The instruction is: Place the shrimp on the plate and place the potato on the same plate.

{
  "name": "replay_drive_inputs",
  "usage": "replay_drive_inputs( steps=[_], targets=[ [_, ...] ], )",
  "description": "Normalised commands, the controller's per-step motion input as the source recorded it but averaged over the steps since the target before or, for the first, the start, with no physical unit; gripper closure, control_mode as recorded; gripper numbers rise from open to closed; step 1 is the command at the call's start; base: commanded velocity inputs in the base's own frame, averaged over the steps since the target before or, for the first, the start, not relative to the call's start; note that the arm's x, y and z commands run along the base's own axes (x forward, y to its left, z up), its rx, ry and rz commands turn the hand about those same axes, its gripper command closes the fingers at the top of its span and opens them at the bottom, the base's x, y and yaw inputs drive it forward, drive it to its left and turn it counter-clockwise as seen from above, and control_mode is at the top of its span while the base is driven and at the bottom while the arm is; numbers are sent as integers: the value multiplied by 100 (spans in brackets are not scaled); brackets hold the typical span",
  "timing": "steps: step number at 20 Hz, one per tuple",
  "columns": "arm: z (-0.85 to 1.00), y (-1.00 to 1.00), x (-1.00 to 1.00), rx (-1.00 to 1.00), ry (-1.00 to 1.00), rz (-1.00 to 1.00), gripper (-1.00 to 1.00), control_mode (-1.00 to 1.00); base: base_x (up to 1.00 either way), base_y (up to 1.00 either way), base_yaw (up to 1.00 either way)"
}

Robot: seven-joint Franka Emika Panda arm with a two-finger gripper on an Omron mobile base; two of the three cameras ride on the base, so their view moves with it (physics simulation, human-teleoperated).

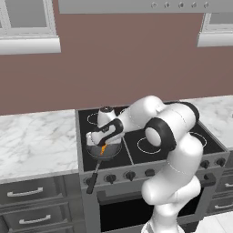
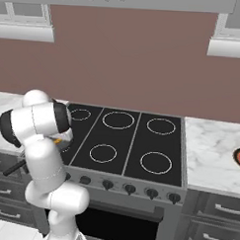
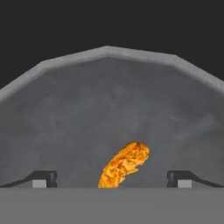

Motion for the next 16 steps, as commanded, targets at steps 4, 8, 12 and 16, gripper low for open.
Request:
replay_drive_inputs(
  steps=[4,8,12,16],
  targets=[
    [-16,2,3,0,0,0,-100,-100,0,0,0],
    [-16,0,0,0,0,0,-100,-100,0,0,0],
    [-12,0,0,0,0,0,-100,-100,0,0,0],
    [-23,0,0,0,0,0,-100,-100,0,0,0]
  ],
)
